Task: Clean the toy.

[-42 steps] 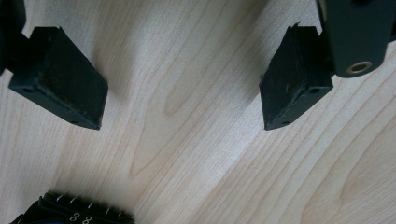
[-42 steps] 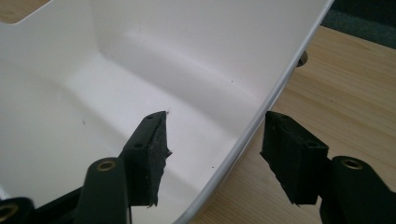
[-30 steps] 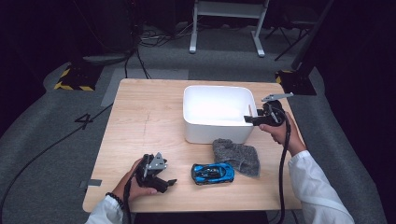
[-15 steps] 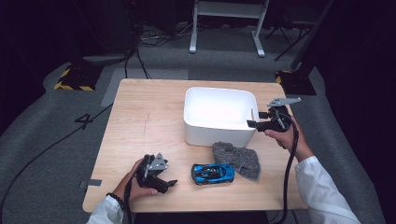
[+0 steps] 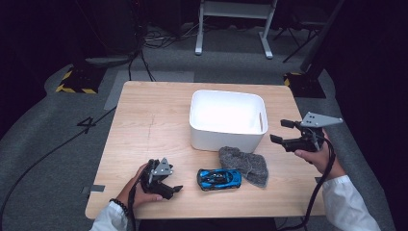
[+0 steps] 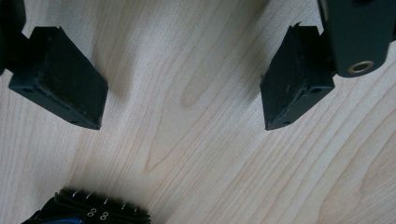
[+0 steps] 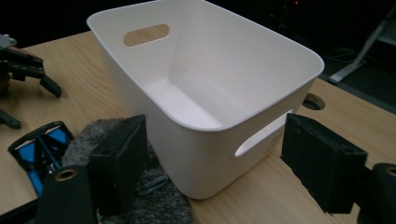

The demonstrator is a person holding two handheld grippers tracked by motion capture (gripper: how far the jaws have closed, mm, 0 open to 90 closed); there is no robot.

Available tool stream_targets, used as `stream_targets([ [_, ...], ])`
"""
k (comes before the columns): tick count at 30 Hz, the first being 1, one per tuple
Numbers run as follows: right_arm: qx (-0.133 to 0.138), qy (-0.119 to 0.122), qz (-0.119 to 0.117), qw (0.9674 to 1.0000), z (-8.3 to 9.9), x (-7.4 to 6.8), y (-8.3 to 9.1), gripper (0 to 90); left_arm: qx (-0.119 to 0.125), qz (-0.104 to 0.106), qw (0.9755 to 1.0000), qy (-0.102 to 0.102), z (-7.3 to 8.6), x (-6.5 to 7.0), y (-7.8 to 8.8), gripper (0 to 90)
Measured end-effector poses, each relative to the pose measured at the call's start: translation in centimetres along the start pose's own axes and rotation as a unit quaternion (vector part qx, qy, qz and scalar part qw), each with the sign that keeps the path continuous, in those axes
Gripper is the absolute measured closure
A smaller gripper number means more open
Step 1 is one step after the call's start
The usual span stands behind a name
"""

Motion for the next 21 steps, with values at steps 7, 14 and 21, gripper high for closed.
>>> stream_targets([
  [7, -0.009, 0.015, -0.052, 0.9985, 3.2, -2.6, 0.7, 24.9, -0.001, 0.001, 1.0, -0.001, 0.0, 0.0, 0.0, 15.3],
  [14, -0.074, 0.066, -0.111, 0.9888, 7.9, -6.7, -1.6, 26.6, 0.0, 0.001, 1.0, -0.002, -0.1, -0.1, -0.1, 15.2],
  [21, -0.128, 0.121, -0.169, 0.9696, 10.1, -10.8, -5.5, 25.8, 0.0, 0.002, 1.0, -0.002, -0.1, -0.1, -0.1, 15.1],
])
Point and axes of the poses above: each handheld gripper's, and its own axes: y roughly backward along the jaws, z roughly out of its underside, x roughly to its right, the point moved 5 cm from there along -y, roughly forward along the jaws, and after that the axes turned 10 degrees about -y, right-handed, at the moved point
